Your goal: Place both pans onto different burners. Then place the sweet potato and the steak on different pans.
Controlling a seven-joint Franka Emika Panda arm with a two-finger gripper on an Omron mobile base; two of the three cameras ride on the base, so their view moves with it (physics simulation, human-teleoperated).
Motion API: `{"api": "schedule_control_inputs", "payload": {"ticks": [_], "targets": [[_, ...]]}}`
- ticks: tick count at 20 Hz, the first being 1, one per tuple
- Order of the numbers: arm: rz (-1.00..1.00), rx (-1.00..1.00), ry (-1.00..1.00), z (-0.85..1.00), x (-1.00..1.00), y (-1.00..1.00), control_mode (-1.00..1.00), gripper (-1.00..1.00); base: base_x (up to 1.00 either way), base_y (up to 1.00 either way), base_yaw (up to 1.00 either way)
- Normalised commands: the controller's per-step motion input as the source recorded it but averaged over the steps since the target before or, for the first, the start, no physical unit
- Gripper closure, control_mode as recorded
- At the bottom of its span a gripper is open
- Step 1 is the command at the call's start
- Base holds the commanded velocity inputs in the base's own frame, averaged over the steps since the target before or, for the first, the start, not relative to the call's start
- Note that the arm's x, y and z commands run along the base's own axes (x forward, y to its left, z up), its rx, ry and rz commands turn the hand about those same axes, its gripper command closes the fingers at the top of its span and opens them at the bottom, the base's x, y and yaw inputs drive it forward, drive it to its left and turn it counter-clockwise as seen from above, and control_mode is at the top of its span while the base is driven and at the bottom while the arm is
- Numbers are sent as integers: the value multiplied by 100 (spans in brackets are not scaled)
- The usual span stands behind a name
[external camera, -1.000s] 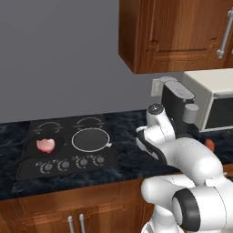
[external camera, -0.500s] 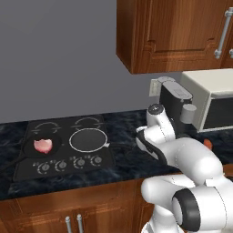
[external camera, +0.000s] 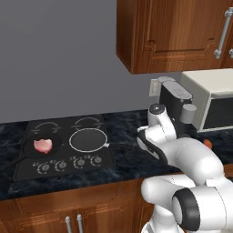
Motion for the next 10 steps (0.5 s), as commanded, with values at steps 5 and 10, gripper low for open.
{"api": "schedule_control_inputs", "payload": {"ticks": [5, 10], "targets": [[0, 0, 0, 0, -23, -26, -100, -100, 0, 0, 0], [0, 0, 0, 0, -20, -42, -100, -100, 0, 0, 0]]}}
